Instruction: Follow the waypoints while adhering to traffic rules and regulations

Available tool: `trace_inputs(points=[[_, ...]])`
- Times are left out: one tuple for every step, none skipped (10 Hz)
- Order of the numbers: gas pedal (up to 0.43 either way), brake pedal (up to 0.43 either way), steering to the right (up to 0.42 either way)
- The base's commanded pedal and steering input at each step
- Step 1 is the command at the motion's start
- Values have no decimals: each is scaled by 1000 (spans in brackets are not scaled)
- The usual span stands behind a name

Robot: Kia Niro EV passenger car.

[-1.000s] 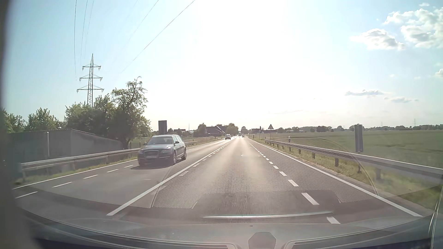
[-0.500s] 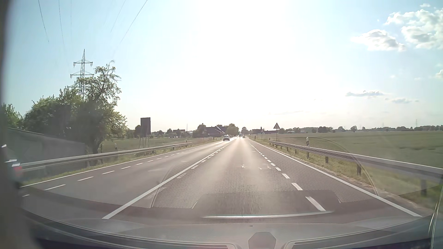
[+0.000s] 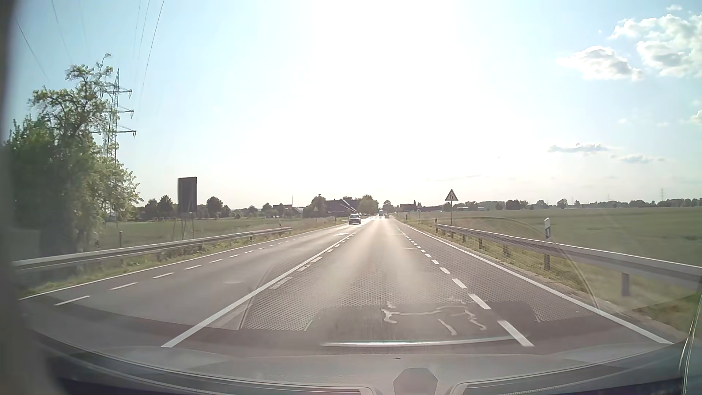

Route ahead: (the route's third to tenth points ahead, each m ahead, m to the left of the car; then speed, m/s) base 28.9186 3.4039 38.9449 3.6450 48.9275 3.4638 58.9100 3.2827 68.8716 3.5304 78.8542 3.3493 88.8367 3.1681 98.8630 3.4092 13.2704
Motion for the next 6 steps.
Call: trace_inputs(points=[[197, 6, 1], [197, 6, 1], [197, 6, 1], [197, 6, 2], [197, 6, 2], [197, 6, 2]])
